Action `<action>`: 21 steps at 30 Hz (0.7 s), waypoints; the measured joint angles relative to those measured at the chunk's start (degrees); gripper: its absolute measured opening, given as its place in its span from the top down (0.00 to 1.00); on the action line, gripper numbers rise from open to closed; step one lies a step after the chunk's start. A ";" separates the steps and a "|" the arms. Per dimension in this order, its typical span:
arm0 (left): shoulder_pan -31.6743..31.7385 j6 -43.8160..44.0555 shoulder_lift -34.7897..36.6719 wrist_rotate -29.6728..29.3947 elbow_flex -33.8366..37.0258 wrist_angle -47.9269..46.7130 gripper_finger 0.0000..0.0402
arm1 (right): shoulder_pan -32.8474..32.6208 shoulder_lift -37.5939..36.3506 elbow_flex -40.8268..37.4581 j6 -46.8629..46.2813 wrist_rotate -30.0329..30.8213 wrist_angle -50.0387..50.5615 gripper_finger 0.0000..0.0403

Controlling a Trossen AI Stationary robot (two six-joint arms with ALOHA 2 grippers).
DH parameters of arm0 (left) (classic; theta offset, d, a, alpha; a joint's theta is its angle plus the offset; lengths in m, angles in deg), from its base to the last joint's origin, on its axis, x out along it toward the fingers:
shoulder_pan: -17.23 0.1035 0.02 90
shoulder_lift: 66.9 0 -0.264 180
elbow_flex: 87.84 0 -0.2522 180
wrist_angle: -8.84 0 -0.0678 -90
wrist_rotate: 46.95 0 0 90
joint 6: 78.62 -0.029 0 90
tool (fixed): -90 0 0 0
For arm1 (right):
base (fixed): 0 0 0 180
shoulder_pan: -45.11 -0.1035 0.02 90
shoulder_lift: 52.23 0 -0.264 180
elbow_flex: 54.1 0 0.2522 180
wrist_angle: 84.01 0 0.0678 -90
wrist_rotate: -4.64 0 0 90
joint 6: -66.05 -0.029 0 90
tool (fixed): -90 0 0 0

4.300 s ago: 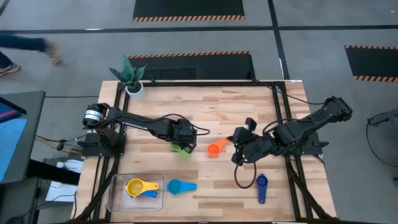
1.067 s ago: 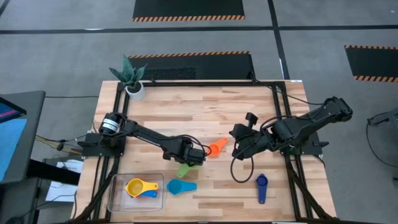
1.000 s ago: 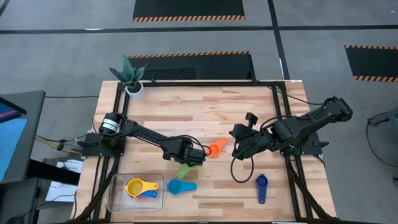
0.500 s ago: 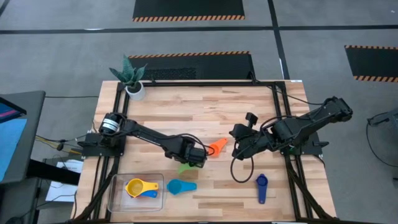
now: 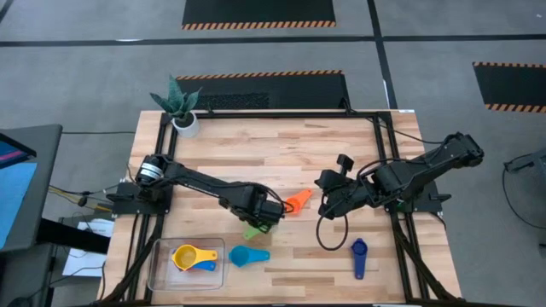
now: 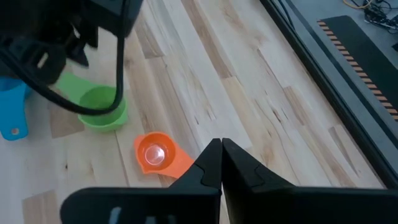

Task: Nest measuring cups in basket
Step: Stack the green measuring cup on top of the yellow measuring cup in the transparent bin

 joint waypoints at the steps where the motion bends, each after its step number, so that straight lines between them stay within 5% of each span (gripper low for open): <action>1: -0.30 -0.23 0.00 -0.41 0.28 -1.79 0.65 | 0.00 0.00 0.00 0.00 0.00 0.02 0.94; 21: -2.00 1.13 0.02 -6.69 9.23 0.25 0.65 | 1.07 0.02 -0.02 0.02 0.02 0.35 0.94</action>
